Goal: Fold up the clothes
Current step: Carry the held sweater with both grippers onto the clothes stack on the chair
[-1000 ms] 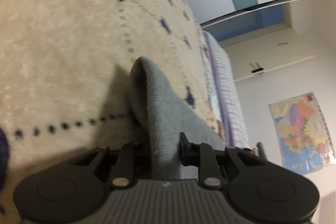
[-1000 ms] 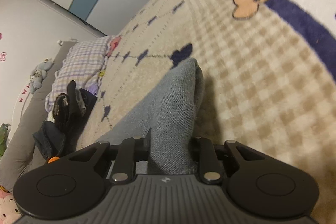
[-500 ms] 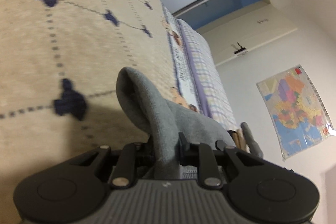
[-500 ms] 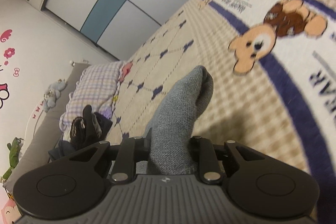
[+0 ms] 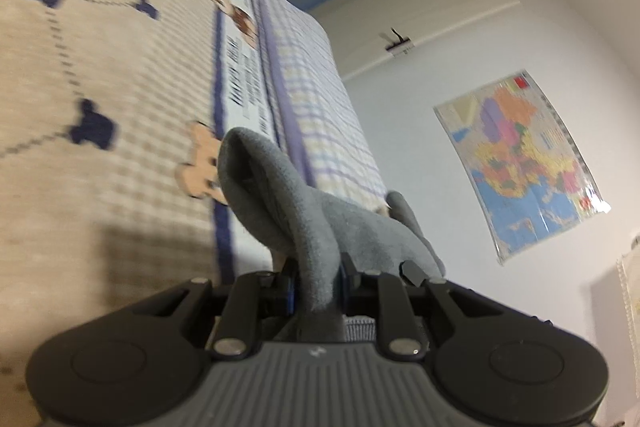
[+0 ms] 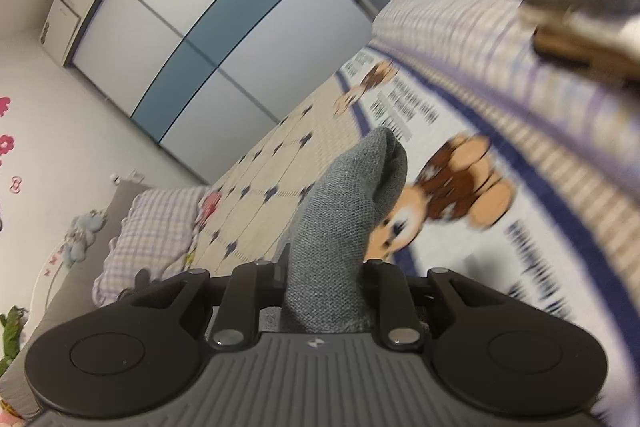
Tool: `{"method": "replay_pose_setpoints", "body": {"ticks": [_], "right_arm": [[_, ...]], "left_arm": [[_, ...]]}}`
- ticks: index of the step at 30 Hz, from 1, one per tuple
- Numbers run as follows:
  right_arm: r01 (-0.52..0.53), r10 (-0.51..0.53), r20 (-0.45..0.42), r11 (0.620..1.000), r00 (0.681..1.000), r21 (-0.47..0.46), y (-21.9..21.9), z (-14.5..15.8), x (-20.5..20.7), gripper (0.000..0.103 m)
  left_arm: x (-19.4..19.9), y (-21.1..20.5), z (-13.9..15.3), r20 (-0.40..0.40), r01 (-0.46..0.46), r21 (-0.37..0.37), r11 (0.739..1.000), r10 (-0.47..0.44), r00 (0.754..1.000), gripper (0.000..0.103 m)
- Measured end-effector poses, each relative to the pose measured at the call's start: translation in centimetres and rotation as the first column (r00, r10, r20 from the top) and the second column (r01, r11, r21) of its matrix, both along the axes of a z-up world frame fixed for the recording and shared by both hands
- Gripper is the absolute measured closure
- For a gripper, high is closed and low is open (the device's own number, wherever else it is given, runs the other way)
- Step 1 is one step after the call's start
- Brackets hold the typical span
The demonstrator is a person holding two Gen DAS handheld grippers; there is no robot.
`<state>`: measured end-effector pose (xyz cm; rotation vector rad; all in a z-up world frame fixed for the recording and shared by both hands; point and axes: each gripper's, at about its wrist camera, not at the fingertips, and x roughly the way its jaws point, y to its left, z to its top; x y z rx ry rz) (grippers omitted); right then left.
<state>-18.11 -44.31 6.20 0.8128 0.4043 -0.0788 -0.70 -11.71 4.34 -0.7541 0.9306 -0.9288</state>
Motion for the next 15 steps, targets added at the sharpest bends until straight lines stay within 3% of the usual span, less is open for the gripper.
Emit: {"method": "replay_pose_setpoints", "body": {"ticks": [8,15], "right_arm": [[0.141,-0.141,0.002,0.99,0.99,-0.014,-8.0,2.6,-4.4,0.079],[0.248,-0.248,0.008,0.964,0.969,-0.101,-15.3,5.7,-9.9,0.079]], "left_arm": [[-1.3,-10.2,2.5,0.0,0.158,-0.057,0.986,-0.158,0.987,0.083],[-4.2,-20.3,4.7,0.031,0.315,-0.097,0.944,-0.314,0.949,0.083]]}}
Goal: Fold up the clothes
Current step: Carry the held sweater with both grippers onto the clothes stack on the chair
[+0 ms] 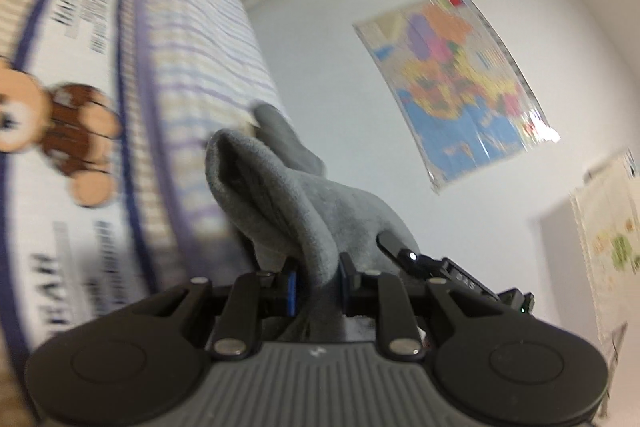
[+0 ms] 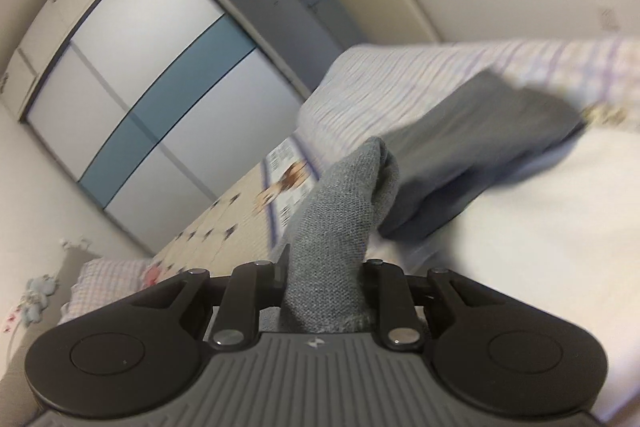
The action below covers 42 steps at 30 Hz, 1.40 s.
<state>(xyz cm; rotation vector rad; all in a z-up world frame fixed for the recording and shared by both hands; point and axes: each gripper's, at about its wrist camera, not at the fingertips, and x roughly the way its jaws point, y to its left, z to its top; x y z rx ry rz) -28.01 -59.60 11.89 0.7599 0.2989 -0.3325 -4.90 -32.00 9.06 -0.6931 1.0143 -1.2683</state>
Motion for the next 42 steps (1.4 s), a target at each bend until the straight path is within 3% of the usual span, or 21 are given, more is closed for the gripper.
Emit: {"method": "replay_pose_setpoints", "body": {"ticks": [9,17,22,27,29,32,33,40,42], "right_arm": [[0.152,-0.153,-0.021,0.988,0.988,-0.023,-8.2,1.7,-6.7,0.079],[0.211,-0.214,-0.067,0.976,0.975,-0.057,-14.7,2.2,-9.2,0.079],[0.236,-0.239,-0.106,0.971,0.965,-0.04,-17.8,-0.9,-8.7,0.079],[0.28,-0.277,-0.14,0.96,0.951,0.001,-19.5,-5.3,-8.2,0.078],[0.305,-0.299,-0.153,0.952,0.942,0.016,-19.9,-6.6,-8.6,0.075],[0.344,-0.333,-0.169,0.938,0.928,0.039,-20.6,-8.3,-9.4,0.067],[0.359,-0.347,-0.165,0.932,0.923,0.046,-20.9,-8.5,-10.0,0.064],[0.416,-0.407,-0.115,0.907,0.906,0.062,-21.0,-6.6,-14.9,0.063],[0.4,-0.393,-0.102,0.914,0.914,0.069,-20.1,-6.3,-16.1,0.054]], "left_arm": [[-4.4,-11.1,1.4,0.002,0.158,-0.031,0.987,-0.158,0.988,0.083],[-6.8,-16.8,1.0,0.013,0.199,-0.05,0.979,-0.199,0.98,0.084],[-6.8,-16.9,-1.2,0.017,0.173,-0.068,0.982,-0.173,0.985,0.091],[-6.5,-16.7,-3.5,0.026,0.188,-0.005,0.982,-0.188,0.982,0.09],[-6.1,-16.4,-3.8,0.039,0.196,-0.003,0.981,-0.196,0.98,0.081],[-5.5,-16.1,-3.9,0.014,0.195,-0.033,0.98,-0.194,0.981,0.048],[-5.4,-16.1,-3.9,0.009,0.195,-0.039,0.98,-0.195,0.981,0.044],[-6.7,-17.1,-3.9,0.014,0.288,0.023,0.957,-0.289,0.957,0.044],[-7.2,-17.4,-4.1,0.009,0.311,0.055,0.949,-0.312,0.95,0.047]]}}
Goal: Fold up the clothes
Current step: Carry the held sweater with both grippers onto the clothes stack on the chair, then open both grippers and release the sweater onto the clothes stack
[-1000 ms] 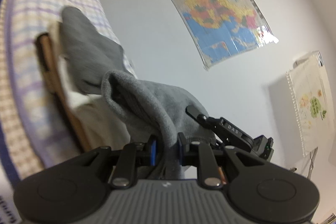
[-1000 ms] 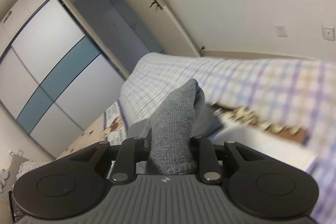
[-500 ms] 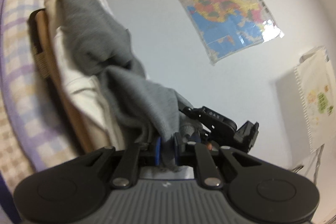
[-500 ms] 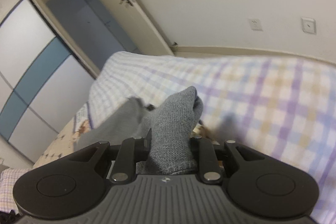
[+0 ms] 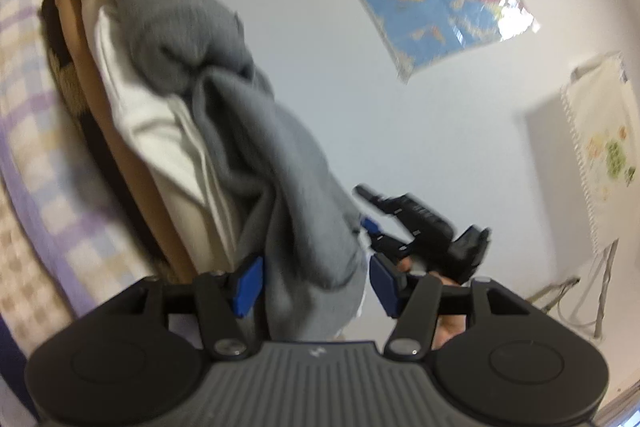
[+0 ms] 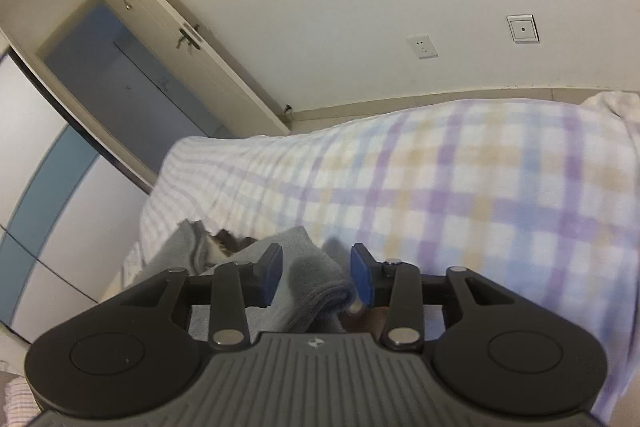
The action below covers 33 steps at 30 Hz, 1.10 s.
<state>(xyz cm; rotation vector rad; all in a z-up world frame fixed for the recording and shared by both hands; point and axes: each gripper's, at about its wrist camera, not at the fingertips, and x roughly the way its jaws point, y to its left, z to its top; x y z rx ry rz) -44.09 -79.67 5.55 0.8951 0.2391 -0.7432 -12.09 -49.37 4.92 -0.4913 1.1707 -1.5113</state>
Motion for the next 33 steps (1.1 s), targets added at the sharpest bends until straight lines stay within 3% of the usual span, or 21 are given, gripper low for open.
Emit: {"method": "replay_pose_setpoints", "body": {"ticks": [1,3,5,8,9,11,14,20,22,23,24,28,33], "right_arm": [[-0.01,0.01,0.005,1.0,1.0,0.0,0.5,0.1,-0.6,0.053],[-0.033,0.033,-0.005,0.999,0.999,0.006,1.7,-0.2,-1.2,0.05],[-0.052,0.053,-0.027,0.998,0.998,0.024,2.8,-0.8,-1.5,0.049],[-0.061,0.064,-0.065,0.997,0.996,0.046,4.0,-1.6,-1.3,0.049],[-0.054,0.058,-0.073,0.997,0.996,0.053,4.2,-1.7,-1.1,0.058],[-0.027,0.032,-0.082,0.997,0.996,0.069,4.2,-1.5,-1.0,0.093],[0.023,-0.022,-0.041,0.999,0.999,0.047,3.6,-0.2,-1.4,0.094],[0.07,-0.073,-0.118,0.997,0.99,-0.033,3.8,1.4,-0.6,0.088],[0.062,-0.074,-0.138,0.994,0.988,-0.09,4.8,1.9,-0.1,0.076],[0.054,-0.072,-0.143,0.99,0.987,-0.127,5.4,2.3,0.1,0.064],[0.046,-0.07,-0.145,0.986,0.987,-0.162,6.0,2.7,0.2,0.062],[-0.019,-0.011,-0.123,0.971,0.992,-0.24,8.8,3.7,1.3,0.062],[-0.089,0.041,-0.154,0.946,0.987,-0.313,12.3,2.9,2.5,0.062]], "left_arm": [[-0.2,-0.1,-0.2,-0.006,0.005,0.017,1.0,-0.005,1.0,0.051],[-0.6,0.0,-0.6,-0.013,0.003,0.037,0.999,-0.003,1.0,0.083],[-0.8,-0.2,-1.0,-0.024,-0.008,0.062,0.998,0.01,1.0,0.097],[-1.0,0.1,-1.5,-0.091,-0.031,0.059,0.998,0.037,0.995,0.098],[-1.2,0.2,-1.4,-0.112,-0.042,0.048,0.998,0.047,0.993,0.099],[-1.6,0.6,-0.9,-0.15,-0.053,0.017,0.998,0.055,0.987,0.099],[-2.5,1.2,-0.1,-0.153,-0.058,-0.016,0.998,0.055,0.987,0.099],[-3.3,0.9,-1.6,0.021,-0.058,0.096,0.994,0.056,0.998,0.096],[-3.0,1.4,-1.7,0.012,-0.056,0.07,0.996,0.055,0.998,0.08],[-2.9,1.5,-1.4,0.014,-0.056,0.055,0.997,0.055,0.998,0.061],[-2.9,1.5,-1.0,0.031,-0.055,0.039,0.998,0.054,0.998,0.047],[-3.6,2.2,-0.3,0.111,-0.043,0.024,0.999,0.04,0.993,0.046],[-3.8,3.2,-0.3,0.137,-0.043,0.024,0.999,0.039,0.99,0.045]]}}
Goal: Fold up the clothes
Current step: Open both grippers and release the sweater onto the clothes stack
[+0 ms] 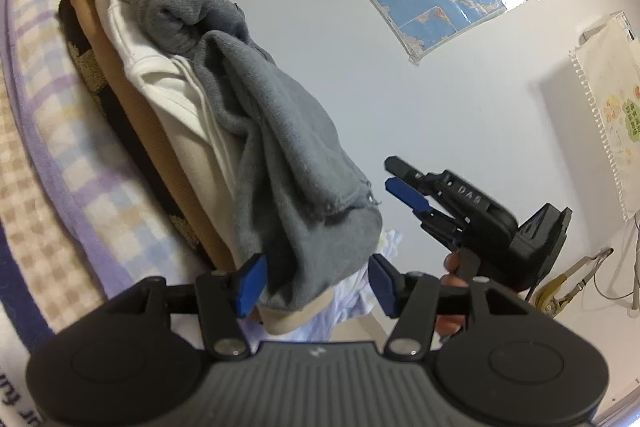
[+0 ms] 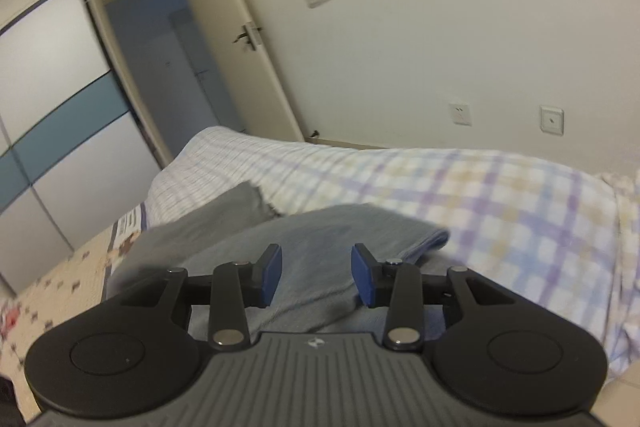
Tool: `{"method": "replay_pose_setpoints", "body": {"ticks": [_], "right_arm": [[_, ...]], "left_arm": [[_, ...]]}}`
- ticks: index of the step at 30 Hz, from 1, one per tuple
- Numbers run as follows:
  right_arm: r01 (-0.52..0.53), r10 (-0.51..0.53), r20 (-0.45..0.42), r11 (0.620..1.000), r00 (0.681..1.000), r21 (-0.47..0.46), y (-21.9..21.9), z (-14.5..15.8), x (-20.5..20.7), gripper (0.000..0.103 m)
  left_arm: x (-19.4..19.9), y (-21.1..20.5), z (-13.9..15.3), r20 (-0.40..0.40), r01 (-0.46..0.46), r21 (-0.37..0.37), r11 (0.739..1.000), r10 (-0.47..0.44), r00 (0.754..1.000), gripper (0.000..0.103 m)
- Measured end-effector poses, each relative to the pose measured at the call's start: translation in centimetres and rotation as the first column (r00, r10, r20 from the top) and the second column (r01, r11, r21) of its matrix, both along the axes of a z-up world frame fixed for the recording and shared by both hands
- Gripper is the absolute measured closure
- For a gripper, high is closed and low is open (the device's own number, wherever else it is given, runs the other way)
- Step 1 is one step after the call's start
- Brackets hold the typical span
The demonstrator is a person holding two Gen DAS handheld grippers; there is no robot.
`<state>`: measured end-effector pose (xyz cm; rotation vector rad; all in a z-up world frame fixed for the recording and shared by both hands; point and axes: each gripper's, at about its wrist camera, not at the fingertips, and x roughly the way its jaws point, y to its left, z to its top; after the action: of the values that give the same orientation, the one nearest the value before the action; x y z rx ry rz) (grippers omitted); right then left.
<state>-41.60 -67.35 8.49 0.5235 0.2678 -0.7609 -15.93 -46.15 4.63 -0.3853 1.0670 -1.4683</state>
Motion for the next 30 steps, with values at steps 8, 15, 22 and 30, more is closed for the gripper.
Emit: {"method": "replay_pose_setpoints", "body": {"ticks": [8,15,22,30], "right_arm": [[0.069,-0.068,-0.106,0.998,0.992,0.011,0.5,-4.4,-1.5,0.06],[0.196,-0.201,0.018,0.969,0.979,0.15,-1.6,-4.2,-5.5,0.043],[0.185,-0.295,0.198,0.88,0.935,0.437,-4.6,-7.3,-7.4,0.043],[0.217,-0.336,0.233,0.881,0.912,0.42,-5.2,-6.5,-7.2,0.091]], "left_arm": [[1.3,0.3,2.1,0.017,-0.047,-0.029,0.998,0.047,0.999,0.045],[1.9,-1.9,5.4,0.056,-0.03,-0.1,0.995,0.036,0.998,0.045],[0.7,-6.2,4.2,0.106,0.067,-0.039,0.997,-0.062,0.992,0.046],[-0.5,-6.1,2.7,0.176,0.119,-0.008,0.993,-0.115,0.978,0.047]]}}
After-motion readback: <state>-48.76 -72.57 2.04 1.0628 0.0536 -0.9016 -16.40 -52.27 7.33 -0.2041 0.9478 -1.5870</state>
